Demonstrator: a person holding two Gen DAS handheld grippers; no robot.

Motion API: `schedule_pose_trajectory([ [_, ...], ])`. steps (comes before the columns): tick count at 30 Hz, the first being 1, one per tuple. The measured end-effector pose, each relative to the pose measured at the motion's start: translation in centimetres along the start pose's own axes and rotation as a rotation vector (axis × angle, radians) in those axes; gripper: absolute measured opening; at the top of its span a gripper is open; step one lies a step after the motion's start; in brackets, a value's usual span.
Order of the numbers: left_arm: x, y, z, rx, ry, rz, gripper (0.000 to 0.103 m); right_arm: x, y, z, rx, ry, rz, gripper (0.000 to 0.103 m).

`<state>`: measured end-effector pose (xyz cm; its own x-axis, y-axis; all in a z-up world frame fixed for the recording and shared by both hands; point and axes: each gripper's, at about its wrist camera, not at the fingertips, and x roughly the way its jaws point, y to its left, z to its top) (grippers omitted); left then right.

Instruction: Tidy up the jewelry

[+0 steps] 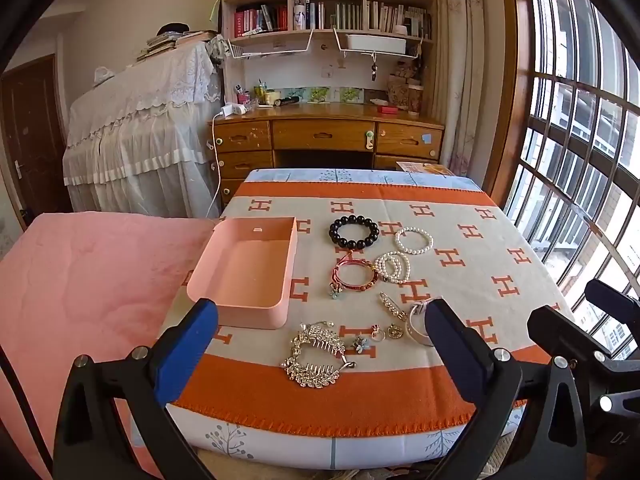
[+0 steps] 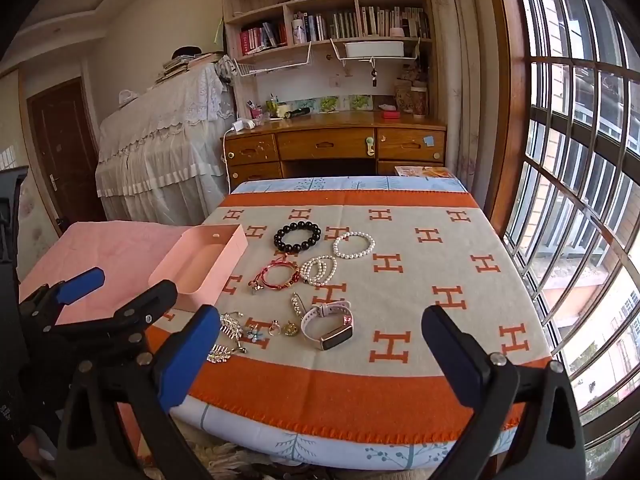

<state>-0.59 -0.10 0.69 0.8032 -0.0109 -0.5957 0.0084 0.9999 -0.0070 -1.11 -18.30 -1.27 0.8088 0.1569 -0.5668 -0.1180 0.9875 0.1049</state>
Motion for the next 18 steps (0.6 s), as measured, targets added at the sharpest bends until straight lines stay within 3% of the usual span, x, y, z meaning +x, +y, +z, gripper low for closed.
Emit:
schedule_pose_trajectory([
  [18,2.7,-0.5,0.5,0.007,0.056,-0.022,0.102,2.8,-0.8,0.1,0.027,0.052,0.029,0.097],
])
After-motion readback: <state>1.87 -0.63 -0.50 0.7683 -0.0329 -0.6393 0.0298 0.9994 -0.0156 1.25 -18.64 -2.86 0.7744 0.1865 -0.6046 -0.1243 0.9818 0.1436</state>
